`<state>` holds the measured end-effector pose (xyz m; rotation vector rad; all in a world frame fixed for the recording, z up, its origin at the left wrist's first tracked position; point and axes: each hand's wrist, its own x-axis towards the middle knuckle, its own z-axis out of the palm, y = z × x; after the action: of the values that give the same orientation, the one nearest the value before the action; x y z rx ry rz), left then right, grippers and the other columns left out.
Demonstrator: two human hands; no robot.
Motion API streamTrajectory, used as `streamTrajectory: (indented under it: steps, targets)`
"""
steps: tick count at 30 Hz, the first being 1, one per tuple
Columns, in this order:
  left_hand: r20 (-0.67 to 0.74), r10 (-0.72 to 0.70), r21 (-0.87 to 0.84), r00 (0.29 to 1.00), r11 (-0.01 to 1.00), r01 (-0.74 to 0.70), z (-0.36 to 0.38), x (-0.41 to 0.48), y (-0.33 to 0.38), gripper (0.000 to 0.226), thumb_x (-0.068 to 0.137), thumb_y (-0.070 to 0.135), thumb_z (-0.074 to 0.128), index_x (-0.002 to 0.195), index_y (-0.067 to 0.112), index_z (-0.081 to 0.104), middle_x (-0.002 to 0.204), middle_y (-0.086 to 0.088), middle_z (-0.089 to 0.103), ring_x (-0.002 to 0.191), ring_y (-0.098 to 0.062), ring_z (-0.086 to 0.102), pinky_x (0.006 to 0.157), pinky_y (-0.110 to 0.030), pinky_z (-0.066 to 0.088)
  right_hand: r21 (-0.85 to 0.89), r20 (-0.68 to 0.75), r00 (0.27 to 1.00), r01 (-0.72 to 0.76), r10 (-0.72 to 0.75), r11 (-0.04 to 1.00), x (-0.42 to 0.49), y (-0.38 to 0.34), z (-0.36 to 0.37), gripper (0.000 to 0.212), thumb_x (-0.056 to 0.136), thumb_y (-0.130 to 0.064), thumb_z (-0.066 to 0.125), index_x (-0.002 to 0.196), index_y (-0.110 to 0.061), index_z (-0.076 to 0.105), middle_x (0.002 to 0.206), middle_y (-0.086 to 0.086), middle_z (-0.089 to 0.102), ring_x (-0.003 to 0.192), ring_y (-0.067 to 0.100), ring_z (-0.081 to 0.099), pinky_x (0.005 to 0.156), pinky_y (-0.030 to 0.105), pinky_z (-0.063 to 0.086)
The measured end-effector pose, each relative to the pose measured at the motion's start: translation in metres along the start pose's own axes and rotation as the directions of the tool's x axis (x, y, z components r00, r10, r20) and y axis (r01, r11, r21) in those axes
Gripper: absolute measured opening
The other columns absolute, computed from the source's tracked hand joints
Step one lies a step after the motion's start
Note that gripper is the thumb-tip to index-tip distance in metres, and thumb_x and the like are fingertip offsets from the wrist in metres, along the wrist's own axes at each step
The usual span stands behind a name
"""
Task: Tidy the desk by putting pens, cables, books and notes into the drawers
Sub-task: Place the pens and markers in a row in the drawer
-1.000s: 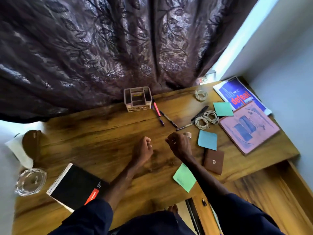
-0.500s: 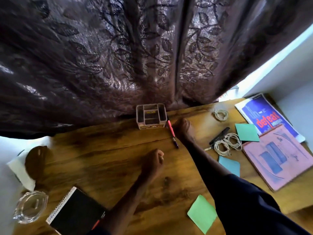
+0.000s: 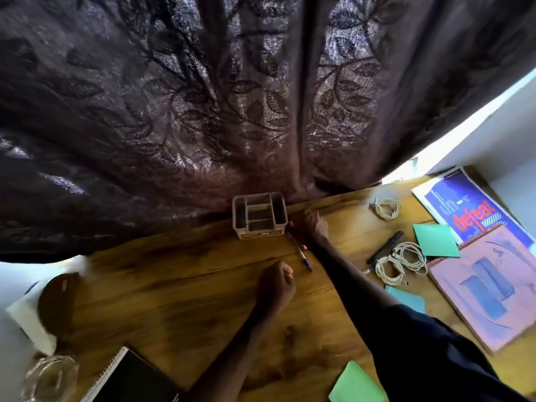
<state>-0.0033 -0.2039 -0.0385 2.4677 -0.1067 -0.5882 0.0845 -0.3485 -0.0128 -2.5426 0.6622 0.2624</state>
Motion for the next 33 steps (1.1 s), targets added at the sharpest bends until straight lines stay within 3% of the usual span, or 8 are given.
streamTrajectory:
  steps: [3, 6, 9, 13, 16, 22, 26, 33]
  targets:
    - [-0.019, -0.048, -0.002, 0.999, 0.999, 0.048, -0.005, 0.004, 0.014, 0.013, 0.098, 0.028, 0.059, 0.107, 0.021, 0.065, 0.107, 0.003, 0.069, 0.098, -0.014, 0.064, 0.08, -0.025, 0.05, 0.182, -0.035, 0.999, -0.034, 0.041, 0.983, 0.004, 0.013, 0.004, 0.042, 0.084, -0.054, 0.06, 0.088, -0.013, 0.069, 0.087, 0.004, 0.069, 0.082, 0.018, 0.067, 0.062, 0.026, 0.045]
    - [-0.033, -0.091, 0.044, 0.995, 0.995, 0.092, -0.005, 0.012, 0.029, 0.034, 0.098, 0.048, 0.055, 0.111, 0.017, 0.063, 0.109, -0.001, 0.068, 0.1, -0.018, 0.063, 0.081, -0.029, 0.05, 0.249, -0.157, 0.987, -0.004, 0.044, 0.969, -0.008, 0.032, -0.01, 0.036, 0.075, -0.043, 0.067, 0.054, -0.015, 0.055, 0.049, -0.015, 0.041, 0.052, 0.001, 0.041, 0.037, 0.021, 0.027]
    - [-0.05, -0.114, 0.089, 0.992, 0.989, 0.118, 0.0, 0.019, 0.044, 0.053, 0.098, 0.057, 0.049, 0.121, 0.011, 0.06, 0.12, -0.009, 0.064, 0.11, -0.023, 0.06, 0.091, -0.035, 0.048, 0.32, -0.165, 0.986, 0.068, -0.015, 0.945, -0.043, 0.043, -0.036, 0.041, 0.077, -0.027, 0.072, 0.044, -0.018, 0.049, 0.039, -0.014, 0.033, 0.041, -0.004, 0.027, 0.038, 0.019, 0.02]
    - [-0.019, -0.206, 0.024, 0.978, 0.978, 0.206, -0.002, 0.025, 0.062, 0.046, 0.095, 0.038, 0.061, 0.128, 0.005, 0.058, 0.134, -0.016, 0.059, 0.125, -0.032, 0.055, 0.1, -0.038, 0.043, 0.416, -0.089, 0.995, 0.004, 0.036, 0.909, -0.098, 0.073, -0.056, 0.019, 0.084, -0.029, 0.076, 0.069, -0.018, 0.077, 0.057, -0.006, 0.068, 0.045, -0.001, 0.05, 0.04, 0.013, 0.032]
    - [-0.007, -0.267, 0.044, 0.964, 0.963, 0.267, -0.008, 0.021, 0.069, 0.045, 0.087, 0.028, 0.069, 0.126, 0.007, 0.06, 0.133, -0.014, 0.062, 0.124, -0.031, 0.058, 0.095, -0.036, 0.049, 0.453, -0.126, 0.988, -0.023, 0.09, 0.891, -0.136, 0.099, -0.061, 0.014, 0.083, -0.036, 0.078, 0.074, -0.025, 0.08, 0.064, -0.013, 0.072, 0.053, -0.006, 0.06, 0.05, 0.02, 0.045]
    - [-0.02, -0.267, 0.031, 0.963, 0.963, 0.268, 0.0, -0.013, 0.056, 0.043, 0.074, 0.039, 0.07, 0.105, 0.008, 0.073, 0.111, -0.013, 0.074, 0.105, -0.031, 0.069, 0.089, -0.036, 0.057, 0.514, -0.142, 0.971, -0.092, 0.191, 0.853, -0.206, 0.146, -0.062, 0.016, 0.079, -0.041, 0.081, 0.068, -0.03, 0.077, 0.064, -0.015, 0.071, 0.059, -0.005, 0.063, 0.057, 0.023, 0.043]
    - [0.043, -0.153, -0.008, 0.987, 0.988, 0.154, 0.014, -0.068, 0.052, 0.039, 0.072, 0.045, 0.064, 0.069, 0.008, 0.074, 0.067, -0.006, 0.074, 0.073, -0.022, 0.072, 0.066, -0.034, 0.057, 0.6, -0.145, 0.966, -0.086, 0.215, 0.795, -0.257, 0.178, -0.066, 0.015, 0.081, -0.035, 0.08, 0.071, -0.024, 0.077, 0.064, -0.011, 0.071, 0.058, -0.002, 0.061, 0.055, 0.017, 0.042]
    - [0.319, 0.137, -0.285, 0.938, 0.958, -0.042, 0.093, -0.193, 0.077, 0.027, 0.077, 0.038, 0.073, 0.065, 0.014, 0.067, 0.062, -0.006, 0.073, 0.054, -0.022, 0.072, 0.059, -0.045, 0.062, 0.674, -0.135, 0.933, -0.16, 0.333, 0.721, -0.36, 0.257, -0.062, 0.005, 0.084, -0.02, 0.08, 0.08, -0.023, 0.079, 0.064, -0.012, 0.071, 0.055, -0.006, 0.06, 0.057, 0.014, 0.045]
